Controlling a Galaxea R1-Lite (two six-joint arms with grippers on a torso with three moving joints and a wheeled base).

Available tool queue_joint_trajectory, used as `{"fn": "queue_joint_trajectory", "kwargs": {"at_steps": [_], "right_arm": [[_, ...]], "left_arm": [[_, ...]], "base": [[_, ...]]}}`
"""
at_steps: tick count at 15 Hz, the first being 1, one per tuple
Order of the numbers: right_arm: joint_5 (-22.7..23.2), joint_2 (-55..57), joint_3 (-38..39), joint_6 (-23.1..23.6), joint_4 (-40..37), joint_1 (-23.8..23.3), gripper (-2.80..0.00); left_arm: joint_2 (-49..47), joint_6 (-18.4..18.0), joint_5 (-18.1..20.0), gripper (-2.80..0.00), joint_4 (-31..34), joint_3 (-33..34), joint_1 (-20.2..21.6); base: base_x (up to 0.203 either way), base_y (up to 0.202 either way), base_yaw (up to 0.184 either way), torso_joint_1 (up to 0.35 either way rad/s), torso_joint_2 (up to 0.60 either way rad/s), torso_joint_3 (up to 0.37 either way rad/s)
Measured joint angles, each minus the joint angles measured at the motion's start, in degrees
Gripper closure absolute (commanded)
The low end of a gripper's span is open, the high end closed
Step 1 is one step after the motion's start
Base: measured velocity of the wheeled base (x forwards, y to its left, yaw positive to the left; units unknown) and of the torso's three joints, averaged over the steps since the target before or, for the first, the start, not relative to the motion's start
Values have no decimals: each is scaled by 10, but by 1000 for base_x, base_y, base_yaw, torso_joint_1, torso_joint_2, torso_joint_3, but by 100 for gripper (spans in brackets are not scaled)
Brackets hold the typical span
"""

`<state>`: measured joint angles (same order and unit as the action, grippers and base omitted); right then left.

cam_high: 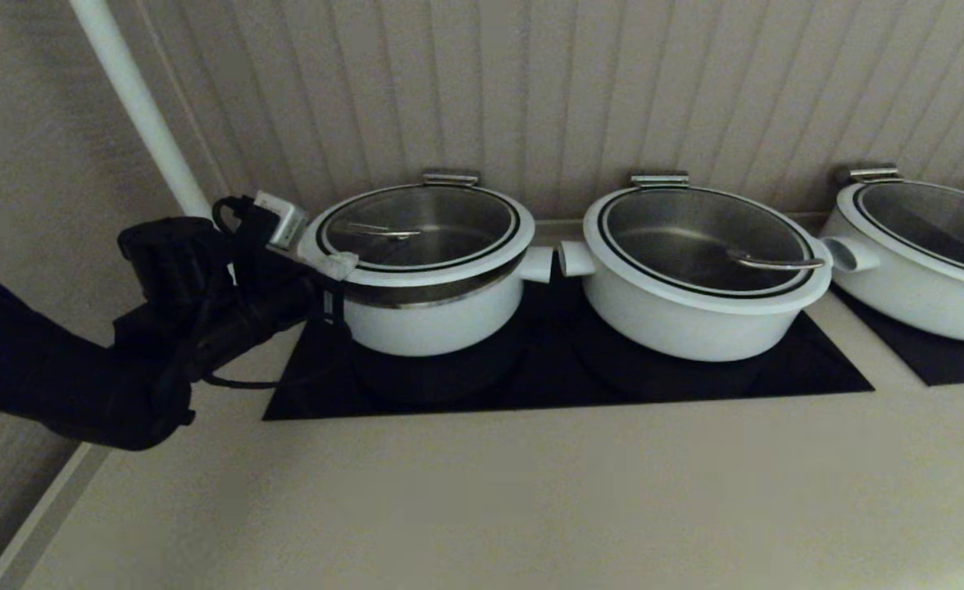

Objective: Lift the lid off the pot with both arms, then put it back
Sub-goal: Close the pot lid

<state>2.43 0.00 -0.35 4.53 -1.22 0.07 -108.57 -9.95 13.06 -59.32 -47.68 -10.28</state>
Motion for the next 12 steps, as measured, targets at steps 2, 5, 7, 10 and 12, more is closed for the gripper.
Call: {"fn": "queue_joint_trajectory", "kwargs": {"at_steps": [2,5,7,10,12], "right_arm": [[0,0,0,0,0,0,0],[0,0,0,0,0,0,0],[0,0,0,0,0,0,0],[0,0,0,0,0,0,0],[0,0,0,0,0,0,0]], "left_arm": [[-10,0,0,0,-1,4,0],[-22,-3,0,0,-2,15,0],[-29,-3,0,0,-3,17,0],[-36,-3,0,0,-12,19,0],[-43,-3,0,0,-43,28,0]], "base": [[0,0,0,0,0,0],[0,0,0,0,0,0],[0,0,0,0,0,0],[0,0,0,0,0,0],[0,0,0,0,0,0]]}}
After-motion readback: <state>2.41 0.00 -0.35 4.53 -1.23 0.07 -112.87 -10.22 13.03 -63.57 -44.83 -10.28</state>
